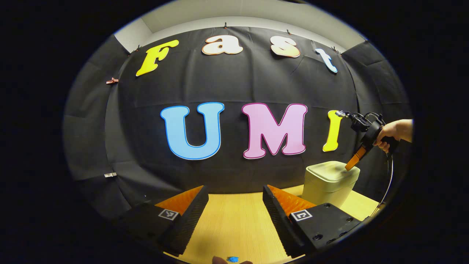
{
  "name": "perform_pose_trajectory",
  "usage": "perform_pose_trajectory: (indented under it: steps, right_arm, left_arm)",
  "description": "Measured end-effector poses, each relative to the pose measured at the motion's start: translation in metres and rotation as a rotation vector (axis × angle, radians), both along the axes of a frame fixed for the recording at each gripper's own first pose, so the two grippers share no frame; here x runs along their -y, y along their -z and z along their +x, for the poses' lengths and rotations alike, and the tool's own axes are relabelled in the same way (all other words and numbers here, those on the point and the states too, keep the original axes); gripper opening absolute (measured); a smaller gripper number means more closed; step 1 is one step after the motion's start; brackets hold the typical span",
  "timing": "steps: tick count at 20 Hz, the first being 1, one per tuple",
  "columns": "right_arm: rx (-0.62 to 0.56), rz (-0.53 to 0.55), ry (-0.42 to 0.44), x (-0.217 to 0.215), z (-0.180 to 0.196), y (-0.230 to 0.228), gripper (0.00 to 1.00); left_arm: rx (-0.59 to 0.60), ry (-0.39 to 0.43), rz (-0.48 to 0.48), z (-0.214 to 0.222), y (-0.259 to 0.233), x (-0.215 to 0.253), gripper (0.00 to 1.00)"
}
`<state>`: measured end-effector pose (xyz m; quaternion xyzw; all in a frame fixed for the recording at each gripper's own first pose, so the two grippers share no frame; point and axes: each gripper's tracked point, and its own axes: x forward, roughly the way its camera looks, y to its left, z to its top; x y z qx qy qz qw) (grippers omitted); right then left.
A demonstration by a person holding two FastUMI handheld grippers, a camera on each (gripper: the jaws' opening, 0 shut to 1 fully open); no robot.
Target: Press the lid of the desktop garbage bin to open it, pick up the crumpled paper on the desktop and throw it into the bin, then pick up the pop can on the desktop and drop it into the bin, and finally close the garbage bin lid.
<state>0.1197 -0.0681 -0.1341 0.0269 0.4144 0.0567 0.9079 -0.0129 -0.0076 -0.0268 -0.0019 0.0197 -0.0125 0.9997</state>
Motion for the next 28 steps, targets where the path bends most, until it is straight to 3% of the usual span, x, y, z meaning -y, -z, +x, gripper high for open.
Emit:
perform_pose_trajectory:
  steps: [7, 10, 21, 28]
  right_arm:
    - [-0.009, -0.057, -0.052, 0.002, 0.002, 0.012, 0.05]
    - [-0.012, -0.031, -0.036, 0.003, 0.004, 0.011, 0.06]
    - [0.292, 0.049, 0.073, 0.01, 0.018, -0.058, 0.05]
    - [0.652, 0.031, 0.117, 0.015, 0.016, -0.132, 0.05]
  left_arm:
    - [-0.013, -0.006, -0.003, 0.001, 0.004, -0.001, 0.95]
    - [-0.012, -0.007, -0.006, 0.001, 0.005, 0.0, 0.95]
    - [-0.012, -0.002, 0.007, 0.004, 0.004, 0.0, 0.95]
    - [-0.037, -0.017, 0.008, 0.002, 0.017, -0.008, 0.95]
